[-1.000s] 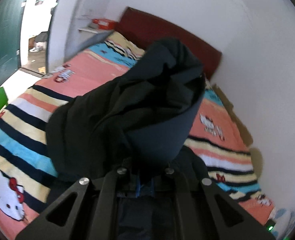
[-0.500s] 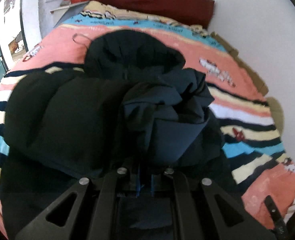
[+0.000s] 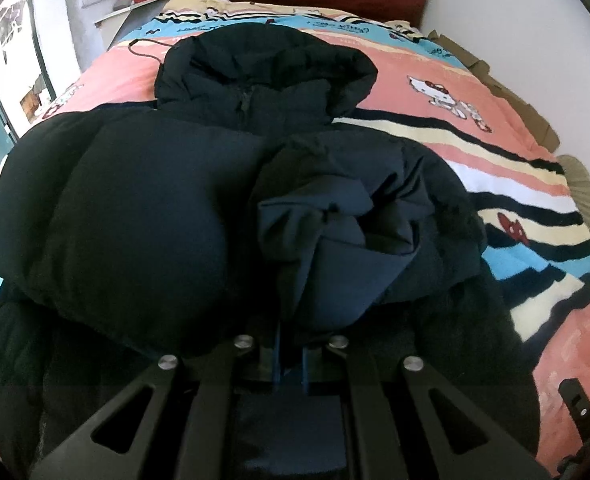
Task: Fold large clothes
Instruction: 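Open the left gripper and lift it off the folded sleeve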
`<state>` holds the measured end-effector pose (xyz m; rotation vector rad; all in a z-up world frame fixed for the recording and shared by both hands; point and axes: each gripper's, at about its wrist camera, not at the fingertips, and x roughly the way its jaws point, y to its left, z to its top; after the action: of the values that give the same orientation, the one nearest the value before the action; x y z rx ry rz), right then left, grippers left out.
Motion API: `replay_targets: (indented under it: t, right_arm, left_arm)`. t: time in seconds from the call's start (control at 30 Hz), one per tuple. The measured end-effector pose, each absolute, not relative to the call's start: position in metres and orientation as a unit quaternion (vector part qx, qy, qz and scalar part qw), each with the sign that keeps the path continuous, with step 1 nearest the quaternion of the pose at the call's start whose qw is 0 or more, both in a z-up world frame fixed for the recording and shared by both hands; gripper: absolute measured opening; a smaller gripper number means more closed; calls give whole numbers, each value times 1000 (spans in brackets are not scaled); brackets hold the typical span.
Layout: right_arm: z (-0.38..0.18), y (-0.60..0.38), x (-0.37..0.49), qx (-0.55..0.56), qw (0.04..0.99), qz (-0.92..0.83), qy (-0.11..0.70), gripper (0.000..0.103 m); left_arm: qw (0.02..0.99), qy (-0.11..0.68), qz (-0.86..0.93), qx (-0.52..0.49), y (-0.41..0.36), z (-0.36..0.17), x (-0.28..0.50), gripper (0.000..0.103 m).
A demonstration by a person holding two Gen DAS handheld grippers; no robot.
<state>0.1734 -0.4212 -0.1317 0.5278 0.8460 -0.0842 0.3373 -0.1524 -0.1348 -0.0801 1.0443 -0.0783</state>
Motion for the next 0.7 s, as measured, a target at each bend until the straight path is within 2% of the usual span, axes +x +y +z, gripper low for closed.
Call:
replay_targets:
  t: [0.43,0.7]
  right_arm:
    - [-136,-425,171,261,875,-49,404,80]
    - [-131,-423,169,236,885,-66,397,84]
  left_arm:
    - [861,503,-46,-63,-140,-121,329,11]
    - [859,500,-80,-75,-129,-104,317,13]
